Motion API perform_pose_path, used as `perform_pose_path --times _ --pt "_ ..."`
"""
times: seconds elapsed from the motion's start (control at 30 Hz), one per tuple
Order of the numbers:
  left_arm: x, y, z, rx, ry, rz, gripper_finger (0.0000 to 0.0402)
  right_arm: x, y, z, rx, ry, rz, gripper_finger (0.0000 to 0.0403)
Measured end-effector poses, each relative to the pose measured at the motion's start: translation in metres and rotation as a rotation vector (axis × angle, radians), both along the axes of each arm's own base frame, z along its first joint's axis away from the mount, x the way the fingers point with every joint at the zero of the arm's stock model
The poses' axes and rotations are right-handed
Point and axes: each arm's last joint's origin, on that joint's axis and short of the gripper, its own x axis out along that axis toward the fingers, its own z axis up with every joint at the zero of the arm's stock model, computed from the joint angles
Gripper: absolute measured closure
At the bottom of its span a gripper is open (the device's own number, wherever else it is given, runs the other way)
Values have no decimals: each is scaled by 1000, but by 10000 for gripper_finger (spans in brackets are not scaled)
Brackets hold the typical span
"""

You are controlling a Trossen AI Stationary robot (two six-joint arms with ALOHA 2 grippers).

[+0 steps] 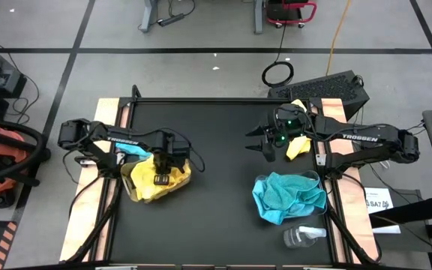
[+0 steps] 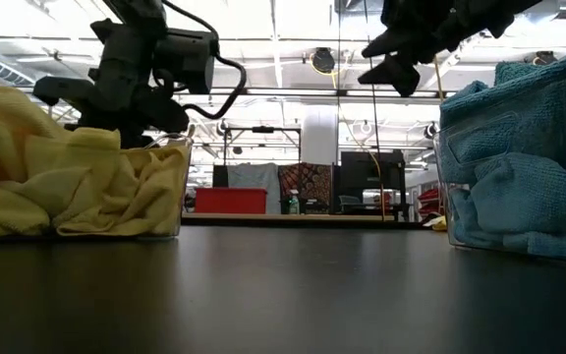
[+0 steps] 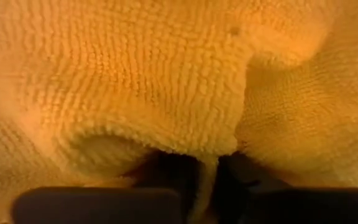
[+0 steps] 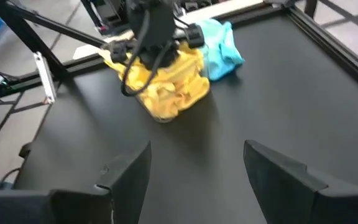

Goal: Sort microfiber towel by color & place in baskets
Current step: Put the yellow microfiber towel into the left transparent bin, then put the blue microfiber towel into the right transparent bin

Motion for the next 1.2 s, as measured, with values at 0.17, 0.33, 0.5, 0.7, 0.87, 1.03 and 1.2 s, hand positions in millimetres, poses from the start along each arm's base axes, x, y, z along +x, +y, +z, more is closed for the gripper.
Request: perform_pose_path --times 0.17,0.33,0.5,0.7,0.87,1.03,1.2 --pt "-1 0 5 -13 27 1 258 -4 -3 -5 18 61 -20 154" --pt "1 -2 22 -73 22 1 172 -6 -6 -7 -7 89 -44 154" --pt "4 -2 52 -89 -45 -42 130 -7 -9 -7 -26 87 -50 154" --pt "7 2 96 -73 -147 -31 126 -7 -12 -7 -45 84 -44 154" --pt "-4 8 127 56 -169 -28 126 -1 -17 -12 -40 87 -49 154" --pt "-27 31 146 255 -212 50 126 10 -20 -24 -12 116 -24 154" --pt "-51 62 158 369 -222 153 126 21 -23 -38 27 150 13 154"
